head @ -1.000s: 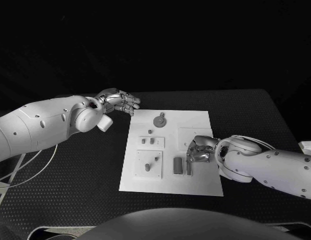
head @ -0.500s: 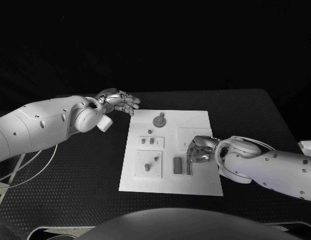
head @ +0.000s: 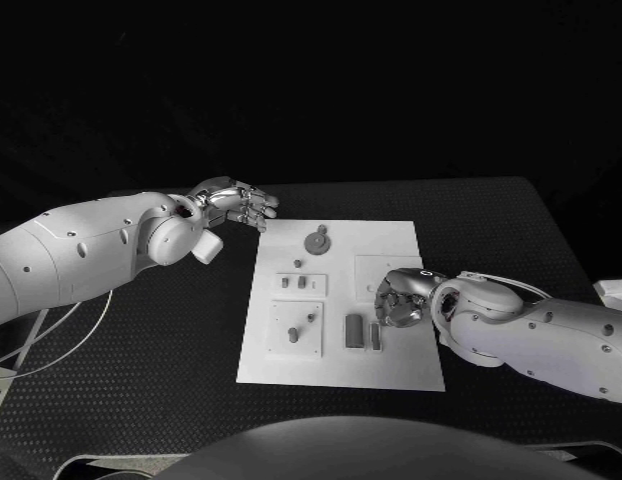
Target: Assemble the parts on the task board
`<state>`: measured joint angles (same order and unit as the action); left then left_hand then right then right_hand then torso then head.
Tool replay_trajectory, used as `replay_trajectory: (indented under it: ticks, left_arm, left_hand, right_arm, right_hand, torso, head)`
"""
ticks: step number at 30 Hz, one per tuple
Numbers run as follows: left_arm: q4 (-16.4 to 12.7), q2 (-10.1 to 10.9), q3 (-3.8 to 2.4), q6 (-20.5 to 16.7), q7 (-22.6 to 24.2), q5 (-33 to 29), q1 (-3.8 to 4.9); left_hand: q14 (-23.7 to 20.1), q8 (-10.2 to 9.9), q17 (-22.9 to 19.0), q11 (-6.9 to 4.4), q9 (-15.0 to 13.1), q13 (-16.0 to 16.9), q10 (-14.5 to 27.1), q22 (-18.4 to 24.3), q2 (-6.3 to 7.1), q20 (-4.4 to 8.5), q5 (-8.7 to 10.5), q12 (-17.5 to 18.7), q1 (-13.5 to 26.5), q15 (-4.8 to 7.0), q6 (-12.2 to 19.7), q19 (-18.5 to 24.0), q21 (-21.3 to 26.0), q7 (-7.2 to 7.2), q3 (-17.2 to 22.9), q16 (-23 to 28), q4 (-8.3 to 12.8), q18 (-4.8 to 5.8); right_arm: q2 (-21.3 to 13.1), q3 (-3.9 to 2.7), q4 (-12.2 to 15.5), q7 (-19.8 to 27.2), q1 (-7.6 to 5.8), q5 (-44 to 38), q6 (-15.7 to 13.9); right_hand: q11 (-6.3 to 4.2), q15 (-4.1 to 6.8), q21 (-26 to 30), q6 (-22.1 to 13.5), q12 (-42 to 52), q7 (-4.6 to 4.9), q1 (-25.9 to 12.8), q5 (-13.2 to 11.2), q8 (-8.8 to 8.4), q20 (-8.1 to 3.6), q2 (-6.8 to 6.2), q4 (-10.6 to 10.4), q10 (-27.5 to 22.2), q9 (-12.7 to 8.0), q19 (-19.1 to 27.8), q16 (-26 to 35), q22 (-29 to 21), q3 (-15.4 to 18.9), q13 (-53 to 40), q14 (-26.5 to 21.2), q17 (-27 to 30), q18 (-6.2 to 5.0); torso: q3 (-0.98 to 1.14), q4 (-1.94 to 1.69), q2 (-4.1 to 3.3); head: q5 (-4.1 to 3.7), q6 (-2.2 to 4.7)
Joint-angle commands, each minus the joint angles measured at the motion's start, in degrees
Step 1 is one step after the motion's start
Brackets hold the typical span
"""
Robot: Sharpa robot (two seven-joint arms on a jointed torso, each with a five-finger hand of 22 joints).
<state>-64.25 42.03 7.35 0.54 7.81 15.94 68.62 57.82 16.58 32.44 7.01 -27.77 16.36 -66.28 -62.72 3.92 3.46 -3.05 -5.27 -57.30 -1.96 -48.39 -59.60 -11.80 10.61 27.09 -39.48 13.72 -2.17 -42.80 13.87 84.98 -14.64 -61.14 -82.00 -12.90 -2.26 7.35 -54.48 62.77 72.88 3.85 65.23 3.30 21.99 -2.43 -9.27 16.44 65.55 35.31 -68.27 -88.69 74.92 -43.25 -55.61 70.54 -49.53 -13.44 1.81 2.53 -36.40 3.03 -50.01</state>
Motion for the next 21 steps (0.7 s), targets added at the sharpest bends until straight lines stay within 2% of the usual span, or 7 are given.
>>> replay_trajectory:
  ticks: [1,4,13,15,18,19,21]
  left_arm:
    - [-0.03,-0.15,-0.03,0.60,0.74,0.04,0.05]
    - [0.03,-0.15,-0.03,0.51,0.82,0.04,0.05]
    - [0.20,-0.35,-0.03,-0.69,2.12,-0.11,0.05]
    - [0.30,-0.53,-0.03,-1.87,2.90,-0.72,0.05]
    - [0.79,-1.05,-0.04,-3.08,3.98,-1.48,0.04]
    - [1.08,-1.26,-0.04,-3.34,4.35,-1.82,0.04]
    - [2.09,-1.79,-0.06,-4.20,5.39,-2.86,0.04]
  left_hand:
    - [-0.04,0.29,0.06,0.03,0.10,-0.09,0.36,-0.08,0.44,-0.02,0.03,0.17,0.13,-0.28,0.40,-0.05,0.20,0.11,-0.01,0.36,-0.31,-0.87]
    - [-0.04,0.29,0.07,0.04,0.10,-0.09,0.36,-0.09,0.44,-0.03,0.03,0.17,0.13,-0.28,0.41,-0.04,0.20,0.11,-0.01,0.37,-0.31,-0.87]
    - [-0.02,0.31,0.09,0.03,0.11,-0.08,0.34,-0.10,0.42,-0.03,0.03,0.16,0.15,-0.28,0.40,-0.05,0.21,0.11,-0.02,0.38,-0.32,-0.87]
    - [-0.01,0.36,0.12,-0.01,0.09,-0.06,0.24,-0.11,0.33,-0.02,0.03,0.10,0.09,-0.27,0.33,-0.06,0.21,0.08,0.02,0.39,-0.30,-0.88]
    - [-0.02,0.49,0.16,-0.08,0.06,-0.02,0.10,-0.13,0.22,-0.02,0.03,0.01,-0.04,-0.27,0.15,-0.05,0.24,0.00,0.08,0.45,-0.22,-0.88]
    - [-0.04,0.54,0.16,-0.10,0.05,-0.01,0.05,-0.12,0.15,-0.03,0.02,-0.02,-0.10,-0.28,0.07,-0.03,0.27,-0.04,0.12,0.48,-0.18,-0.88]
    - [-0.45,0.68,0.06,-0.14,0.05,-0.02,-0.01,-0.02,-0.09,-0.18,0.02,-0.05,-0.21,-0.47,-0.12,0.34,0.58,-0.14,0.23,0.95,-0.05,-0.78]
  right_arm:
    - [-0.61,0.02,0.97,1.25,0.10,1.34,-1.02]
    - [-1.26,-0.09,1.70,2.19,0.06,4.33,-2.09]
    - [-1.63,-3.31,0.99,9.54,-1.48,15.40,-4.83]
    - [-1.25,-4.18,-1.27,12.21,-2.44,19.69,-5.07]
    - [-0.36,-4.82,-5.62,17.59,-3.43,27.65,-5.18]
    - [0.08,-5.04,-7.41,19.51,-3.73,31.72,-5.15]
    - [1.58,-5.96,-12.70,23.53,-4.36,39.68,-3.33]
  right_hand:
    - [-0.09,0.29,-0.26,0.48,-0.36,-0.07,-0.60,-0.05,-0.40,-0.12,0.23,0.15,0.38,-0.42,-0.07,0.35,0.79,-0.03,0.01,-0.03,0.04,-1.56]
    - [-0.10,0.29,-0.26,0.50,-0.37,-0.08,-0.65,-0.06,-0.41,-0.10,0.22,0.14,0.40,-0.42,-0.09,0.36,0.78,0.01,0.01,-0.03,0.07,-1.56]
    - [-0.06,0.35,-0.16,0.22,-0.56,0.01,-1.11,-0.05,-0.64,-0.05,0.15,0.10,0.35,-0.42,-0.12,0.51,0.70,0.18,0.06,-0.21,0.49,-1.56]
    - [0.01,0.37,-0.09,-0.02,-0.63,0.10,-1.19,-0.05,-0.73,-0.06,0.26,0.13,0.27,-0.36,-0.08,0.59,0.66,0.23,0.06,-0.39,0.79,-1.56]
    - [0.37,0.23,0.49,-1.17,-1.15,0.47,-1.36,-0.04,-1.25,0.04,0.52,0.19,-0.80,-0.17,0.71,1.25,0.52,0.30,0.03,-1.89,2.37,-1.56]
    - [0.62,0.00,0.96,-2.01,-1.60,0.77,-1.50,-0.08,-1.64,0.25,0.71,0.21,-1.67,-0.13,1.44,1.75,0.43,0.31,0.07,-2.58,2.47,-1.56]
    - [1.38,-0.64,2.56,-4.33,-3.30,1.52,-1.84,-0.09,-2.72,1.07,1.34,0.23,-4.26,-0.10,3.93,3.48,0.08,0.19,0.62,-4.85,2.99,-1.56]
  torso:
    - [-0.01,-0.03,0.03]
    - [-0.04,0.00,0.03]
    - [-0.19,0.09,0.18]
    - [-0.22,0.10,0.31]
    - [-0.33,0.16,0.55]
    - [-0.41,0.16,0.67]
    - [-0.78,0.14,1.20]
  head:
    - [-0.03,0.01]
    - [-0.04,0.01]
    - [-0.53,0.01]
    - [-0.83,0.84]
    - [-1.31,2.81]
    - [-1.40,3.26]
    - [-1.70,4.86]
